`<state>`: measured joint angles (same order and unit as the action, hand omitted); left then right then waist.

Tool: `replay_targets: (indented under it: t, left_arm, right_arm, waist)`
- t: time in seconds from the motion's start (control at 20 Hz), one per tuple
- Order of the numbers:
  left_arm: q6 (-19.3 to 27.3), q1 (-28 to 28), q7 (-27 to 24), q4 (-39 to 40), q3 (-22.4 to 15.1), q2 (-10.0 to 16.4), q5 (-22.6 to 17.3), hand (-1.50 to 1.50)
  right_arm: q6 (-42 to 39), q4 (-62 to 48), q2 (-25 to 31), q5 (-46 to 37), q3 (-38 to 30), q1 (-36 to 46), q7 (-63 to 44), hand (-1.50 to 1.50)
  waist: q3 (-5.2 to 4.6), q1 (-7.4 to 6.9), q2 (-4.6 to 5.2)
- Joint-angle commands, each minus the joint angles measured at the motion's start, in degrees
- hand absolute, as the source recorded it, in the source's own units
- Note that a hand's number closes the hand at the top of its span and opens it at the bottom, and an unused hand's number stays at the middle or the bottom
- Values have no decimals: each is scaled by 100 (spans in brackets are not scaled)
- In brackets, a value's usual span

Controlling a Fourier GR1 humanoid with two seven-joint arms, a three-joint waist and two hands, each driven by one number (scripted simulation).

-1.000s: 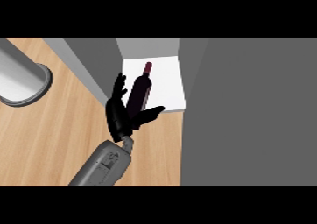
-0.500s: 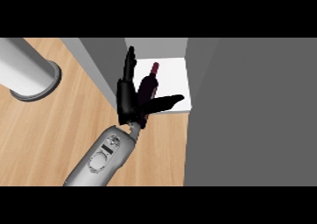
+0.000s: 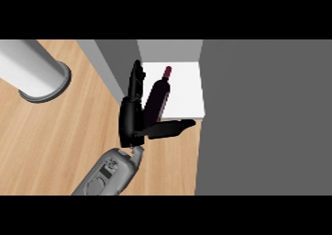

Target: Pick up the wine, place it into the cabinet and close the cabinet

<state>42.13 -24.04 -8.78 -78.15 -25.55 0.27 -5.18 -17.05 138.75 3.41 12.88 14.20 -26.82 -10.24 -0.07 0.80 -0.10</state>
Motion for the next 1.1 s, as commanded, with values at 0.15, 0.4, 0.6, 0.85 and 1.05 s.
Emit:
replay_targets:
  t: [0.15, 0.4, 0.6, 0.85, 1.05]
  left_arm:
    - [-553, 1202, -99, -1331, -269, 486, -100, -150]
    - [-773, 1909, -27, -2130, -402, 871, -55, -150]
    - [-1340, 2309, 170, -2720, 12, 1403, -478, -150]
    - [-2024, 2876, 30, -3396, -38, 1776, -883, -150]
    - [-2639, 3044, -197, -3414, 338, 2062, -1356, 150]
  right_arm:
    - [202, 900, 179, -65, -170, -187, -357, -150]
    - [278, 1143, 283, 146, -234, -145, -607, -150]
    - [325, 844, 325, 85, -249, 274, -770, -150]
    - [-124, 946, 729, 0, 11, -55, -804, 150]
    - [-884, 837, 1391, 252, -276, -197, -535, 150]
  waist:
    - [5, -77, -21]
    - [5, -89, -18]
    - [4, -109, -3]
    - [3, -98, -17]
    - [6, -65, -15]
